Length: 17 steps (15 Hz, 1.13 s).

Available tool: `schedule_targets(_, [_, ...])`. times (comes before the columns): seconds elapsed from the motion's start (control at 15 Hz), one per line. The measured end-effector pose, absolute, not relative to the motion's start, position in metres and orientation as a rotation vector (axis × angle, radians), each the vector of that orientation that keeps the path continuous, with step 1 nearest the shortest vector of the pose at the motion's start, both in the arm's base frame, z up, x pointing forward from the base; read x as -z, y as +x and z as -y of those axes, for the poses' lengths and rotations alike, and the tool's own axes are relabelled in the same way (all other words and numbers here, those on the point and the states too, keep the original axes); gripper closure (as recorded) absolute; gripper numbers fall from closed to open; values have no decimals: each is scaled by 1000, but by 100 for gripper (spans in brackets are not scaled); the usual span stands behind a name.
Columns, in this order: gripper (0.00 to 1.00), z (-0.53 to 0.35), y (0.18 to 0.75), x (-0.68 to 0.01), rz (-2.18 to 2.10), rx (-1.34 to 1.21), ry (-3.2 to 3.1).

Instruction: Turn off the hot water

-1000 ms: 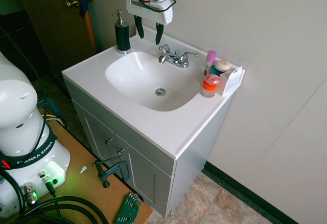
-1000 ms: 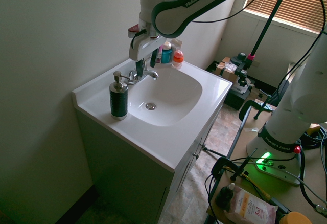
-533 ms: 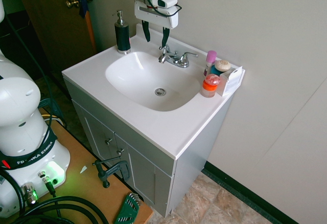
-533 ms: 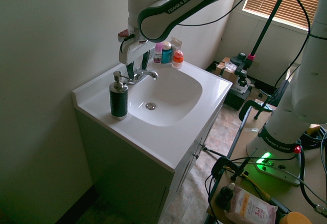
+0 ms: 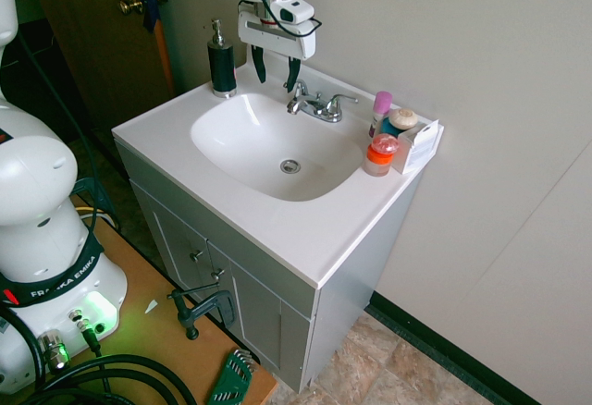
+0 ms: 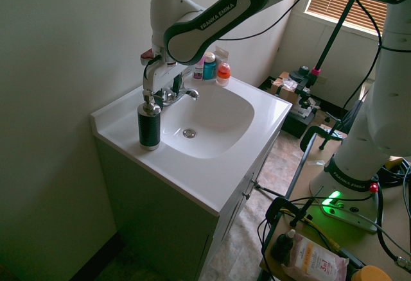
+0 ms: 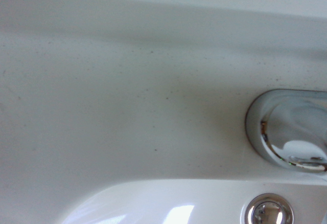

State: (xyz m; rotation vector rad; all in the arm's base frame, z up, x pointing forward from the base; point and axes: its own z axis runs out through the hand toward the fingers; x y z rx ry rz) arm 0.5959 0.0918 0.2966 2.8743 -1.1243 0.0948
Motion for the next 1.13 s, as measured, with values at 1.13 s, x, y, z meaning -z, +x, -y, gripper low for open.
schedule_targets(1.13, [0, -82, 561, -317, 1129, -84, 2873])
